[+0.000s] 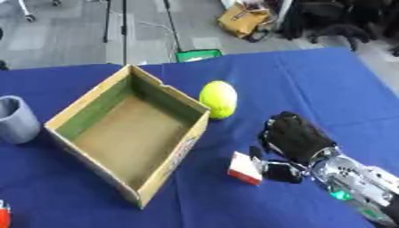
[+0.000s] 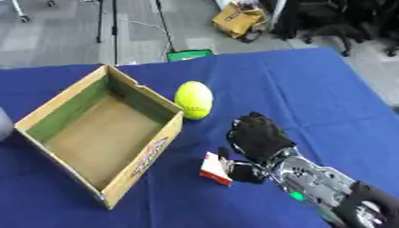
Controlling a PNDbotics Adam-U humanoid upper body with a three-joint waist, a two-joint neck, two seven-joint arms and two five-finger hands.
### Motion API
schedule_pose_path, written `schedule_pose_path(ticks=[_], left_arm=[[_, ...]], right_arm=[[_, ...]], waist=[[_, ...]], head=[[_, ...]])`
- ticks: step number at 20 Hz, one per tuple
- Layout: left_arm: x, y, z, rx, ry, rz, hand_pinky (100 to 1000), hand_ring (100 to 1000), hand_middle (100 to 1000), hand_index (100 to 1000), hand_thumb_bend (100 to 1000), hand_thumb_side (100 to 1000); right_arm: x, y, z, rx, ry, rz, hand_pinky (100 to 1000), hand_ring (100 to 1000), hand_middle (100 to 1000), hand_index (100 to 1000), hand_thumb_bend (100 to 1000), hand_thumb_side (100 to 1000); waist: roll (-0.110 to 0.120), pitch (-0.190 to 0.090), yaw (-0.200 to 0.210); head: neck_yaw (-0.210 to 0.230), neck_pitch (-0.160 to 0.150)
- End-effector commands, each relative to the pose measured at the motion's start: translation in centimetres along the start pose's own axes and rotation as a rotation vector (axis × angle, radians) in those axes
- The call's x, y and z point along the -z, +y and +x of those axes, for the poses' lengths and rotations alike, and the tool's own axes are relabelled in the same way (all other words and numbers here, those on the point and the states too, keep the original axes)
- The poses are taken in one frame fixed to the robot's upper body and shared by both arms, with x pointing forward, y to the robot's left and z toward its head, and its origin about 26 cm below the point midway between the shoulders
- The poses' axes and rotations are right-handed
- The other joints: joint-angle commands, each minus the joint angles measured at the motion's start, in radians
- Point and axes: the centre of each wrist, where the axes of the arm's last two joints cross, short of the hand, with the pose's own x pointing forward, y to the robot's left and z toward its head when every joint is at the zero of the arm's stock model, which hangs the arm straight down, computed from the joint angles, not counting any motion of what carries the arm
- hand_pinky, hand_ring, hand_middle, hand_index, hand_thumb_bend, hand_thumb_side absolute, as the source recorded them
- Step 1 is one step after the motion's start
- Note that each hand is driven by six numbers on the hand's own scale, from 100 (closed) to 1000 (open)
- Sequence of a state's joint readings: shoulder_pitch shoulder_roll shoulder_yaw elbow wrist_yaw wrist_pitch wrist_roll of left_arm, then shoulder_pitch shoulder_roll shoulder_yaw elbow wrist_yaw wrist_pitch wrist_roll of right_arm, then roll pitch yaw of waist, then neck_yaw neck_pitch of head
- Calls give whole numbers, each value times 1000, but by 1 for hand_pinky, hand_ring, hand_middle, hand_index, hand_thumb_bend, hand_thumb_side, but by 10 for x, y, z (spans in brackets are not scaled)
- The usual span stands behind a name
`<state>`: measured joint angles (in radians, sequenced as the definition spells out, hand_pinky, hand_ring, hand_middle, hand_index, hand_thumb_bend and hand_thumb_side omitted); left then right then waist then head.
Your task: Pick up objects on the table and place them in the box.
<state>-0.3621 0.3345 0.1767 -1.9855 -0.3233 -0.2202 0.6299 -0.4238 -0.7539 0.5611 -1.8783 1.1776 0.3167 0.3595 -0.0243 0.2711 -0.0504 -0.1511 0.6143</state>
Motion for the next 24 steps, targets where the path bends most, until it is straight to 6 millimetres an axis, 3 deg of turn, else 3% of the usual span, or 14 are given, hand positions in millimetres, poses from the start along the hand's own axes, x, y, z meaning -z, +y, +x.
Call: schedule_pose_path(ticks=[1, 8, 9, 10, 11, 14, 15, 17, 20, 21, 24], left_arm=[[7, 3, 4, 3, -26, 5, 930, 889, 874, 942, 100, 1000], [8, 3, 4, 6, -30, 2, 929, 889, 875, 941, 100, 1000], [8, 3, 4, 6, -30, 3, 930, 889, 875, 942, 100, 1000], [8, 3, 3, 7, -29, 4, 930, 889, 875, 942, 100, 1000], [7, 3, 3, 7, -28, 4, 930, 889, 875, 942, 100, 1000], [7, 3, 3, 7, -29, 3, 930, 889, 875, 942, 100, 1000], [7, 4, 3, 7, -29, 3, 930, 889, 875, 943, 100, 1000], [7, 4, 3, 7, -28, 4, 930, 889, 875, 943, 100, 1000], [7, 4, 3, 7, -27, 5, 930, 889, 875, 943, 100, 1000], [7, 4, 3, 7, -27, 5, 930, 889, 875, 942, 100, 1000], [7, 4, 3, 7, -25, 4, 930, 889, 875, 942, 100, 1000]], right_arm=[[-4, -14, -11, -28, 18, -48, 794, 694, 236, 489, 100, 705], [-10, -27, -12, -28, 20, -78, 797, 706, 252, 512, 108, 729], [-11, -29, -12, -30, 20, -82, 802, 731, 289, 552, 183, 770], [-12, -31, -12, -31, 17, -84, 802, 731, 289, 552, 183, 770], [-13, -33, -11, -32, 8, -82, 822, 802, 439, 708, 275, 881], [-15, -36, -11, -38, -22, -63, 838, 844, 506, 784, 319, 943], [-15, -36, -11, -39, -29, -56, 876, 933, 751, 922, 339, 1000], [-15, -36, -10, -39, -45, -33, 891, 955, 803, 952, 382, 1000], [-14, -38, -10, -39, -58, -1, 893, 957, 811, 954, 382, 1000], [-14, -38, -10, -35, -62, 7, 907, 965, 864, 980, 420, 1000], [-14, -38, -9, 6, -79, 36, 917, 969, 871, 983, 445, 1000]], waist=[[1, -16, -3], [1, -21, -4], [2, -21, -3], [2, -21, -2], [3, -22, -1], [5, -22, 2], [6, -22, 3], [7, -21, 4], [8, -21, 3], [9, -20, 3], [10, -20, 2]], head=[[-4, -20], [-10, -31], [-9, -29], [-8, -26], [-4, -24], [0, -19], [-1, -18], [-2, -16], [-4, -15], [-5, -14], [-6, -14]])
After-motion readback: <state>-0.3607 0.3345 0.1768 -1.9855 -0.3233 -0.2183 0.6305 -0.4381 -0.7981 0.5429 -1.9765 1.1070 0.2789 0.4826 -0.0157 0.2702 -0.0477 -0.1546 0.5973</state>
